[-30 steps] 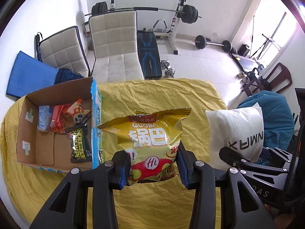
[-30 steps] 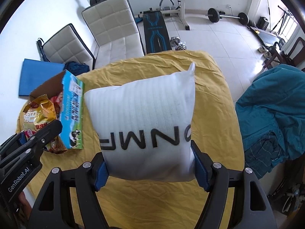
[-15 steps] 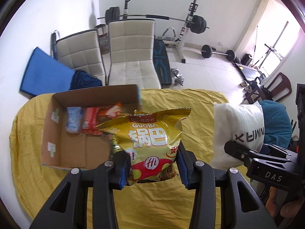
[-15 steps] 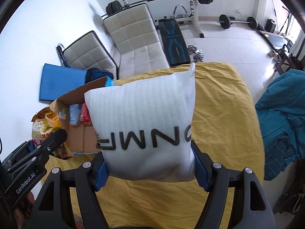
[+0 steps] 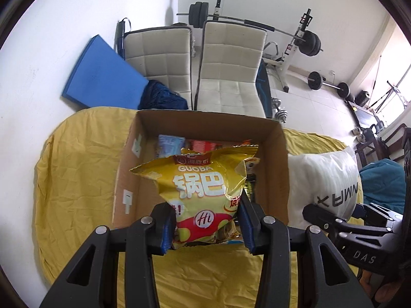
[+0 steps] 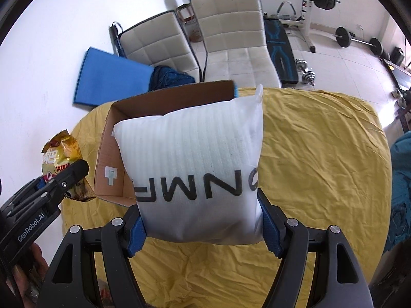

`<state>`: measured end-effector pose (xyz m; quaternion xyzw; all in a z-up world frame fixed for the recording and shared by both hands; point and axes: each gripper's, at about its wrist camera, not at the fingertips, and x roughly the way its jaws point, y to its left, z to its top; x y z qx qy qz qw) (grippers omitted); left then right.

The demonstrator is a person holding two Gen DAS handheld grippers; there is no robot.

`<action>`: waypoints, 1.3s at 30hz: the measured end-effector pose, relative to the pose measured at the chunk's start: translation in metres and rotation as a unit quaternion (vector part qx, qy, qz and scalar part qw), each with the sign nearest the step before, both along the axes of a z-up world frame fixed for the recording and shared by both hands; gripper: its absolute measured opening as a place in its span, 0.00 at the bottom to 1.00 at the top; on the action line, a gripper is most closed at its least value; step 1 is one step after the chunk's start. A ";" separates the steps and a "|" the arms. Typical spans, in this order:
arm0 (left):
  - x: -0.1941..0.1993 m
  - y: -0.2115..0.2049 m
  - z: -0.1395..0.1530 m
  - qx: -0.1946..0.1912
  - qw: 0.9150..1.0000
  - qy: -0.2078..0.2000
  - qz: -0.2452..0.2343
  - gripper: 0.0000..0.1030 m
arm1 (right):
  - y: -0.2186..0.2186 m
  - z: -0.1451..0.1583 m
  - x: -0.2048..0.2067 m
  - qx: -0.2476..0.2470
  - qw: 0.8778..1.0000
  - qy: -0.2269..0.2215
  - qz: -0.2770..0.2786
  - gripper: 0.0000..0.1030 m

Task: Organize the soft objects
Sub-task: 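Carry yellow bag with left tool while right tool carries white pouch into box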

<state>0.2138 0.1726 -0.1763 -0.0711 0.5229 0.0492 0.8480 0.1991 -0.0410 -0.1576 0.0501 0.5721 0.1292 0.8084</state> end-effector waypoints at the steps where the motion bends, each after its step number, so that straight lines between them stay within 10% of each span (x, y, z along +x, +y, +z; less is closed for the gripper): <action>1: 0.003 0.004 -0.004 0.003 1.000 0.004 -0.001 0.38 | 0.009 -0.006 0.003 -0.002 1.000 0.003 0.006 0.73; 18: 0.067 0.074 -0.144 -0.137 0.974 0.179 0.012 0.38 | 0.101 -0.174 0.066 -0.012 0.991 0.133 0.031 0.73; 39: 0.070 0.073 -0.221 -0.132 0.944 0.301 -0.009 0.39 | 0.149 -0.266 0.089 -0.041 0.977 0.206 0.033 0.77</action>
